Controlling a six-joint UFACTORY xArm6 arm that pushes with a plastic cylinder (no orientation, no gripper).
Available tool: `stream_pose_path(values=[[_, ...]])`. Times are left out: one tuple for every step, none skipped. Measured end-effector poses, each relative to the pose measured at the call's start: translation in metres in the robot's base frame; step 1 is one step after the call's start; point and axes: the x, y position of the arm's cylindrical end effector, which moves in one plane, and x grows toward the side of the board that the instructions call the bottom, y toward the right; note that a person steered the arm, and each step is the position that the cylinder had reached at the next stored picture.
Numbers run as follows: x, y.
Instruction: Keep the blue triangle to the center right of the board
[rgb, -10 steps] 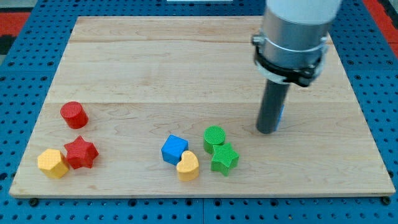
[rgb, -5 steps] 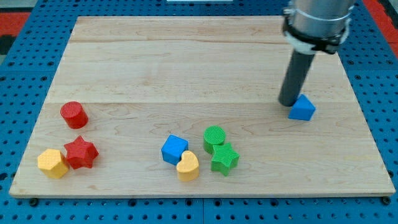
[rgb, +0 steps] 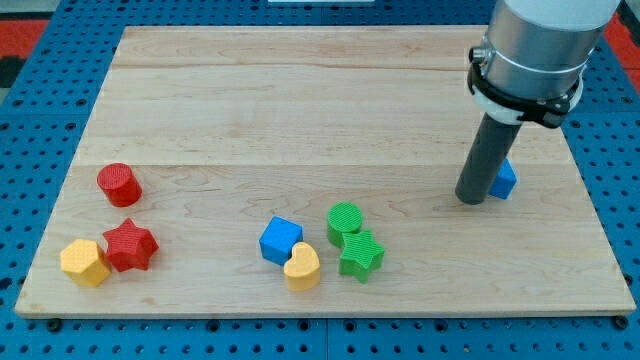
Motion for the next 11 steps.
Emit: stream_pose_path(values=[[-0.007, 0.034], [-0.007, 0.045], [-0.007, 0.045], [-0.01, 0.045], [-0.025, 0.052], [-0.037, 0.063], [-0.048, 0.068], [-0.059, 0.067], [-0.069, 0.068], [-0.076, 0.068], [-0.079, 0.069]])
